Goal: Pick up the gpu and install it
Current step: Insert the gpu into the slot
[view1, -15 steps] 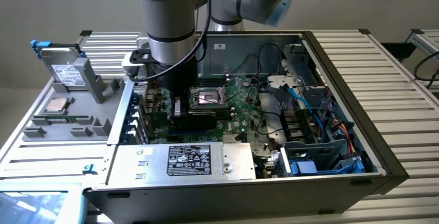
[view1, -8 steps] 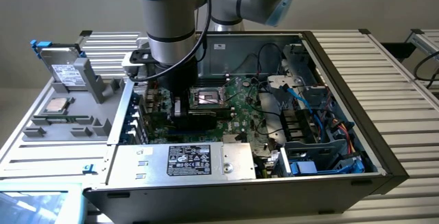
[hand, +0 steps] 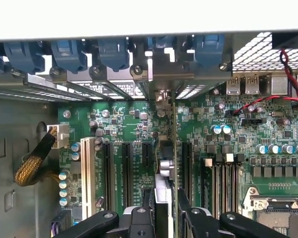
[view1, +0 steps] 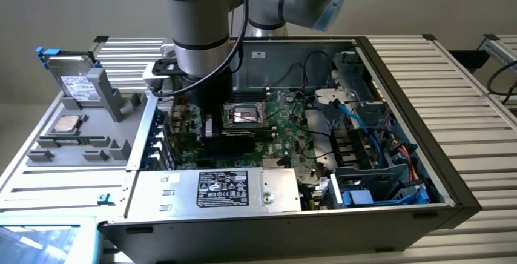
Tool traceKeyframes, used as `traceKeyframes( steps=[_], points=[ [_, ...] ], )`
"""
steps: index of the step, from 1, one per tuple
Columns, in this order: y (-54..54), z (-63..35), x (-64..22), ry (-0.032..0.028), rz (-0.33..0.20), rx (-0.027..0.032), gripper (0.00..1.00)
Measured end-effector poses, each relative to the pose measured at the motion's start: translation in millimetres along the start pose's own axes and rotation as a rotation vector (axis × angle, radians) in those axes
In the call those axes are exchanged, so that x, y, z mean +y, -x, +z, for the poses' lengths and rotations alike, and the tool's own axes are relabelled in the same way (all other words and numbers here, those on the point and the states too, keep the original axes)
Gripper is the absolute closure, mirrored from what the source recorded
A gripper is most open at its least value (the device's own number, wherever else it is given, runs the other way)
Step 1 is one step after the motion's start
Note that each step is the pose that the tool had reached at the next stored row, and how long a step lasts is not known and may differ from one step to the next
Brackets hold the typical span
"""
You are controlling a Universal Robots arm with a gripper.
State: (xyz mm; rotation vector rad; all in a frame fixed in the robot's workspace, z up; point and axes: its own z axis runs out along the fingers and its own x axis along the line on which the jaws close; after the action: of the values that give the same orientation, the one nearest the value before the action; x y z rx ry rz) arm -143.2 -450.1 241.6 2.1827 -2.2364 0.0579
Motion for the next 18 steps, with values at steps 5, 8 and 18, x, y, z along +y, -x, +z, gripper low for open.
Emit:
traceKeyframes(
  steps=[5, 8, 18],
  points=[
    [-0.1, 0.0, 0.1, -0.0001, -0.004, -0.0001, 0.71],
    [-1.7, 0.0, 0.0, -0.0001, -0.008, -0.0043, 0.71],
    [-2.1, 0.1, 0.1, -0.0006, -0.011, -0.008, 0.71]
  ],
)
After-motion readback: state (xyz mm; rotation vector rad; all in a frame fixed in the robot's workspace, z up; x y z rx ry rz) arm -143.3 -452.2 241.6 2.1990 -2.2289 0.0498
